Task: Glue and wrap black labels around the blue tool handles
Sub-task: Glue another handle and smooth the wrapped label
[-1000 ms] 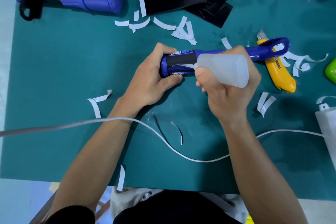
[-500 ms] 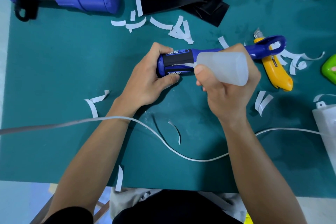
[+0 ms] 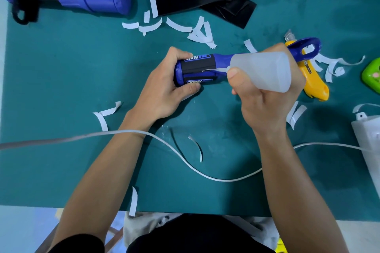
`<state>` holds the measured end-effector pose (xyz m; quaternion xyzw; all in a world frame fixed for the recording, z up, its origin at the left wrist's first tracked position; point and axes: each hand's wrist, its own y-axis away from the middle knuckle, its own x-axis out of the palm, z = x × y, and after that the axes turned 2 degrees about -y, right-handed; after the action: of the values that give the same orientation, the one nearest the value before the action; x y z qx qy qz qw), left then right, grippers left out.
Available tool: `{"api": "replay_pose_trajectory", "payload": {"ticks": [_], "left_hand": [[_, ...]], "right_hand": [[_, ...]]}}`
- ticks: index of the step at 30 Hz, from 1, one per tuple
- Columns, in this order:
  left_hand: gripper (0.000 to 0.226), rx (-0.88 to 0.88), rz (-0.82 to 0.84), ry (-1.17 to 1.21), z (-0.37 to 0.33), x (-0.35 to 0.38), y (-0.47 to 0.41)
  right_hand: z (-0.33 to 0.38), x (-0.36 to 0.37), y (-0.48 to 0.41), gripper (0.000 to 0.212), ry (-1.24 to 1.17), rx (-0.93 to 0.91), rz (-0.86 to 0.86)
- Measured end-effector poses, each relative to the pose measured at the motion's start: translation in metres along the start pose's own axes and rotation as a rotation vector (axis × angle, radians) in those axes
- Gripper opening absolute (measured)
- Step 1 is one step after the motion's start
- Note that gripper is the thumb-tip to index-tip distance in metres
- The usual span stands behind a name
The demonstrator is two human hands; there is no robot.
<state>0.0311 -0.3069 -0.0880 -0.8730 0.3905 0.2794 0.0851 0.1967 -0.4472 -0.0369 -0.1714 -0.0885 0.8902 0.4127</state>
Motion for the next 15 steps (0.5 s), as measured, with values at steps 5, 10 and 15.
{"api": "replay_pose_trajectory", "payload": {"ticks": [5,10,15], "left_hand": [[0.054,-0.001,0.003,0.003,0.0007,0.0003,-0.0002],[0.054,0.002,0.004,0.003,0.0021,0.0004,-0.0006],[0.054,-0.002,0.005,0.005,0.0016,0.0001,-0.0004]], "right_hand": [[0.0007,-0.0044,-0.0015,0.03,0.04,-0.005,-0.02],[0.0031,-0.006,-0.0034,0.019,0.029,-0.027,-0.034],[0.0035,-0.0082,-0.0044,0.021,0.032,-0.05,-0.056]]}}
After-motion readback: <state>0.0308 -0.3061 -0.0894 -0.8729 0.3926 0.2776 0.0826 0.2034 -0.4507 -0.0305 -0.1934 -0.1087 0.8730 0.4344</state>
